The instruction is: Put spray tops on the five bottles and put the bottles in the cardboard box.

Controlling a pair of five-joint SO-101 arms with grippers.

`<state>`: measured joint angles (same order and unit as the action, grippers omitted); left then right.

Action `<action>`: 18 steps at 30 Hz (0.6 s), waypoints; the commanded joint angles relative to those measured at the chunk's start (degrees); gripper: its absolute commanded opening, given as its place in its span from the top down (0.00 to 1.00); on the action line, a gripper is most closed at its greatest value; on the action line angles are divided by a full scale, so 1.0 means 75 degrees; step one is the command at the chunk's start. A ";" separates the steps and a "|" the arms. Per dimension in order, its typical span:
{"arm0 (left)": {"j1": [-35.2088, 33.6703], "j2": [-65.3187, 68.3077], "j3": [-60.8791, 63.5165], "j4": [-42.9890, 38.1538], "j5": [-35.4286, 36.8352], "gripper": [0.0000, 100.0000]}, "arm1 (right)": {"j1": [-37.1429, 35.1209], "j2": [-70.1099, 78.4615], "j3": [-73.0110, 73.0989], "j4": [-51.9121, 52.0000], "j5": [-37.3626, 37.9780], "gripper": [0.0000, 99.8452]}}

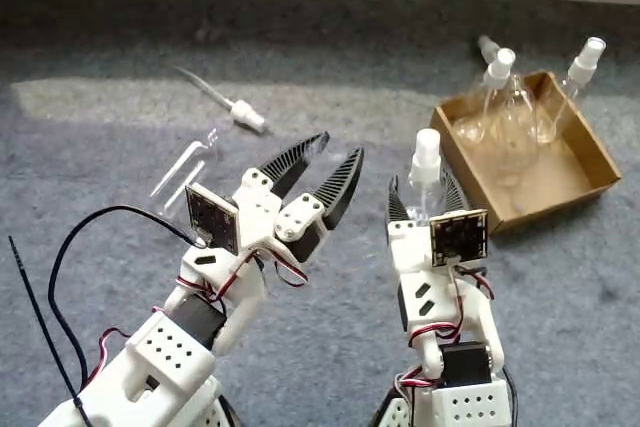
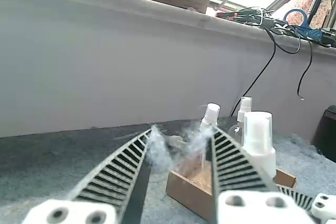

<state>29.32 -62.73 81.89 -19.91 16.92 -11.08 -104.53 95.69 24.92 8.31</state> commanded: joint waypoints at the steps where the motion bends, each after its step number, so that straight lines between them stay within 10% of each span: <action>1: -0.0088 -0.0147 -0.0111 -0.0270 0.0023 0.97 | -0.0252 -0.0100 0.0803 -0.0217 -0.0035 0.92; 18: 0.0275 -0.0076 -0.0029 -0.0258 0.0023 0.99 | -0.1307 -0.0100 0.0733 -0.0217 -0.0012 0.92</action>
<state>30.37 -62.73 81.98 -20.70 16.92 -19.34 -104.53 95.69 24.75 8.31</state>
